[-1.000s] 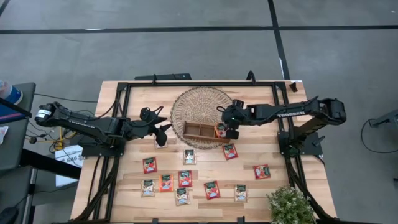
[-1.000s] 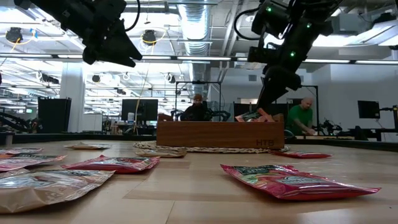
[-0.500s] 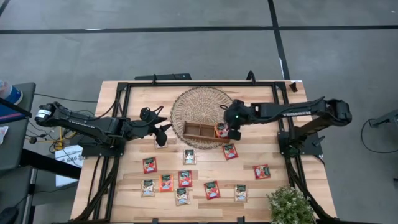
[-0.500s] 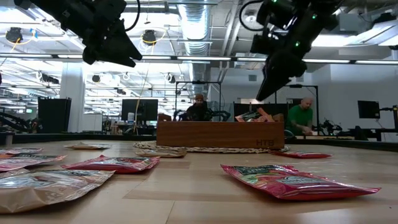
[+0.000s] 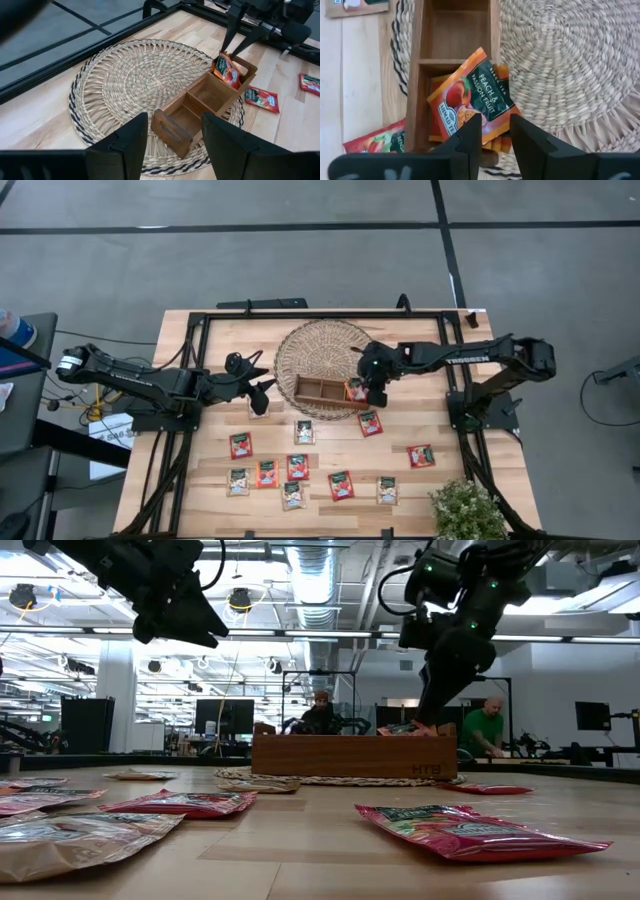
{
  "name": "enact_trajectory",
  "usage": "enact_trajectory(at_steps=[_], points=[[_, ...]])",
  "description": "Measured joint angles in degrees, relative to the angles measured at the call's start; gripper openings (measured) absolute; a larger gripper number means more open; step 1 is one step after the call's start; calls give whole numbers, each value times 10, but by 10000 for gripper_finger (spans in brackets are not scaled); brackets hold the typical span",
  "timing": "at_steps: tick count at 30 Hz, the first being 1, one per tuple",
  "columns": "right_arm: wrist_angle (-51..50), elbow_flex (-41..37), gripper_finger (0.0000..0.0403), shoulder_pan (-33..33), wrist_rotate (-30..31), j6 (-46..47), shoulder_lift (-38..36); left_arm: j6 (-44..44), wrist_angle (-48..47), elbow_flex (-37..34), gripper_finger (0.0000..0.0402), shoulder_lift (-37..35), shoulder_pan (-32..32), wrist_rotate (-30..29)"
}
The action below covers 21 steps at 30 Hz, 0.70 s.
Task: Pick & Place Tea
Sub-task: Put the orange tea bag into the right section of the wooden organizer
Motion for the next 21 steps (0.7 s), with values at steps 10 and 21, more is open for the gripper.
enact_trajectory(at_steps=[10, 21], points=[[-13, 0, 92, -14, -12, -3, -21, 3, -2, 0, 177, 0, 0, 0], [-9, 0, 92, -40, -61, -16, -19, 4, -4, 0, 177, 0, 0, 0]])
